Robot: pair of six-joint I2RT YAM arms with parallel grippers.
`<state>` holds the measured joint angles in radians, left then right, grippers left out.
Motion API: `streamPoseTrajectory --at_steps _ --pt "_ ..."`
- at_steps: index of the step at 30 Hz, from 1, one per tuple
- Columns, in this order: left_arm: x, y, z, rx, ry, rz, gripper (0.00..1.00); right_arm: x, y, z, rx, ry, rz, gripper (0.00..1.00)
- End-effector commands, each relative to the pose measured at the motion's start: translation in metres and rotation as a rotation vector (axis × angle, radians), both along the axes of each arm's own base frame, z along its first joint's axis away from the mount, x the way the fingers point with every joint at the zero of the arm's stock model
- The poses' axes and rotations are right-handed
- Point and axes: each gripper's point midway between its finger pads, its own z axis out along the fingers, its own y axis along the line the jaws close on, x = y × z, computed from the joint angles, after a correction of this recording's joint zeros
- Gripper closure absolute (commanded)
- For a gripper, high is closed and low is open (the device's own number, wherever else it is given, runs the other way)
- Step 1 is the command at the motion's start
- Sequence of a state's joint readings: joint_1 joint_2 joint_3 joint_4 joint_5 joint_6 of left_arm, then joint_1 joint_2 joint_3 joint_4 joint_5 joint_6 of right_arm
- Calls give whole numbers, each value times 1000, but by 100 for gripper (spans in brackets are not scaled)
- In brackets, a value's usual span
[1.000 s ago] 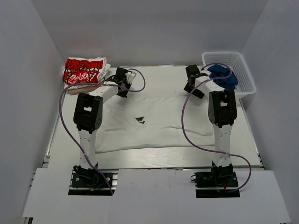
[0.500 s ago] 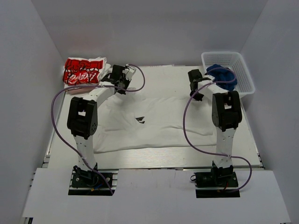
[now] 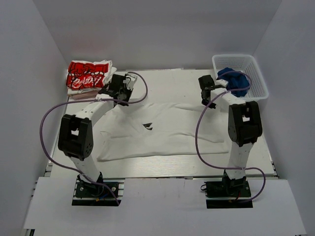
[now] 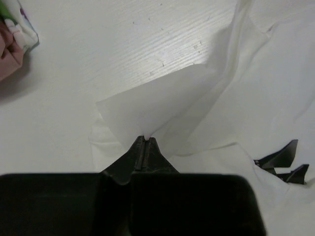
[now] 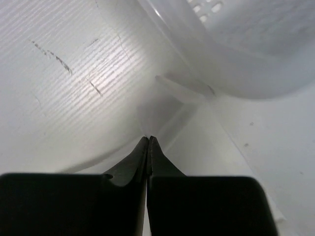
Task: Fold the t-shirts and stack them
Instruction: Grap the side of the flattened tshirt furthest away from the robot with both arms, then fold the other side of the tshirt into a rectangle
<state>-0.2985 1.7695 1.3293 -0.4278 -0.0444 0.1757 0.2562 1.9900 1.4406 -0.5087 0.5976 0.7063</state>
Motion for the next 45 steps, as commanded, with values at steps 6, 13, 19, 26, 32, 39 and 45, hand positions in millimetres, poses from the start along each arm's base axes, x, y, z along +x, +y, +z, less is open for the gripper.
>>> streamPoseTrajectory --at_steps 6,13,19,26,32,39,45 --pt "-55 4 7 -112 55 139 100 -41 -16 33 -69 -78 1 100" --pt "-100 9 19 -269 13 292 100 -65 -19 45 -55 -106 25 100" --pt "-123 27 26 -325 -44 421 100 -83 -24 44 -57 -109 37 100" --pt "-146 28 42 -425 -35 501 100 -92 -27 59 -37 -148 43 100" --pt "-180 14 40 -550 48 484 100 -96 -25 51 -27 -139 63 100" --pt "-237 -3 17 -635 273 456 100 -110 -35 26 -55 -65 8 100" --pt "-271 -12 6 -682 395 435 46 -125 -46 16 -86 -9 -61 41"
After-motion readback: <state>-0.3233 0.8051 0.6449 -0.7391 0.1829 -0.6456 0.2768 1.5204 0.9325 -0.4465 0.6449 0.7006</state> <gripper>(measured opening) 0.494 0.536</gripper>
